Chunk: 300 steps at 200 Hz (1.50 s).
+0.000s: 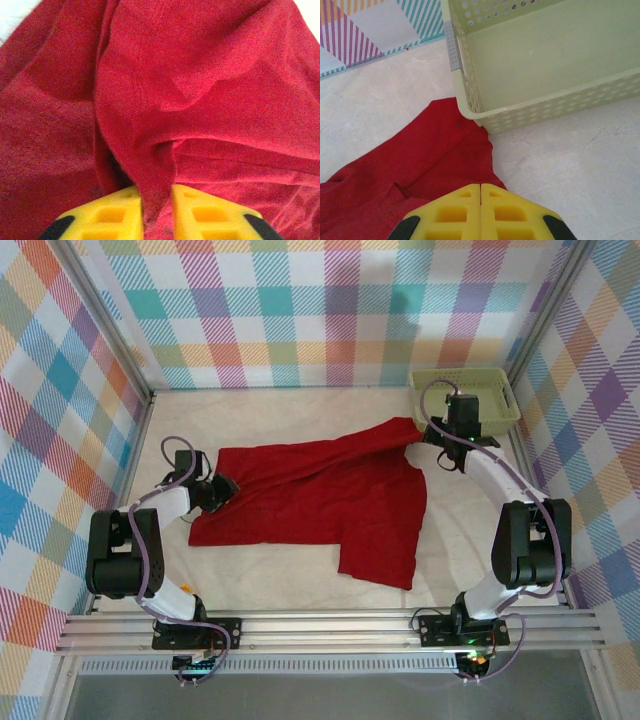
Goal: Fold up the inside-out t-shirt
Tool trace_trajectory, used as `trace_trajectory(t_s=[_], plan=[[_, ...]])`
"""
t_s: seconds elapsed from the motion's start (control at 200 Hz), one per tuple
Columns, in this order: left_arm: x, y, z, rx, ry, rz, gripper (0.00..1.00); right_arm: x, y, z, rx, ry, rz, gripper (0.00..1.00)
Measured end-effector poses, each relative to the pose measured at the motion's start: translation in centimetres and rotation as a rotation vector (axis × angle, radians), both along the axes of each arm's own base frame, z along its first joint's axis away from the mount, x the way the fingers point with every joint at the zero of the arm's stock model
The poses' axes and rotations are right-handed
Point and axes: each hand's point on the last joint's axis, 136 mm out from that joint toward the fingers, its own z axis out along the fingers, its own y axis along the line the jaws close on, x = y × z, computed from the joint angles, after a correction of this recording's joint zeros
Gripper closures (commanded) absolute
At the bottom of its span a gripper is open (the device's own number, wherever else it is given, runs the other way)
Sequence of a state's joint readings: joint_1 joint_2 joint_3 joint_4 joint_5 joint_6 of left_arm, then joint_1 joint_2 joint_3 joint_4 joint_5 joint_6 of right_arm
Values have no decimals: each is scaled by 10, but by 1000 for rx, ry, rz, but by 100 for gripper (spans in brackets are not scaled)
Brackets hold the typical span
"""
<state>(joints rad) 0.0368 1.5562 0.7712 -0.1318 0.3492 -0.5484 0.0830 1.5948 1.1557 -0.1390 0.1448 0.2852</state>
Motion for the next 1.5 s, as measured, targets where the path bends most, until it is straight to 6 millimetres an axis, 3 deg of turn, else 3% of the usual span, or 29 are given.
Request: trace_trajectory(t_s=[0.22,0.425,0.525,0.615,0.755,0.84,0.965,1.095,1.26,1.38,1.5], plan=[[0,0,1,12,2,-9,100,2,0,1,11,3,-3,100],[7,4,14,31,-12,9,100,3,0,6,19,6,-5,100],[18,11,45,38,-74,42,100,6,0,20,25,-5,-5,100],[34,24,100,31,-194,96,100,13,-2,44,34,-39,-5,100],[43,71,219,26,-453,254,100,18,-6,107,56,-143,-4,100],[30,97,294,27,-606,343,100,12,-6,158,67,-243,12,100],[4,117,375,30,-764,418,100,-15,1,241,84,-424,58,100],[-22,118,433,35,-866,438,100,-60,3,317,77,-602,93,100],[-58,105,488,52,-961,428,100,-122,-1,399,45,-811,105,100],[-101,92,531,95,-1070,420,100,-174,-3,455,10,-966,112,100],[-149,78,568,139,-1190,422,100,-221,-6,496,-27,-1094,112,100]])
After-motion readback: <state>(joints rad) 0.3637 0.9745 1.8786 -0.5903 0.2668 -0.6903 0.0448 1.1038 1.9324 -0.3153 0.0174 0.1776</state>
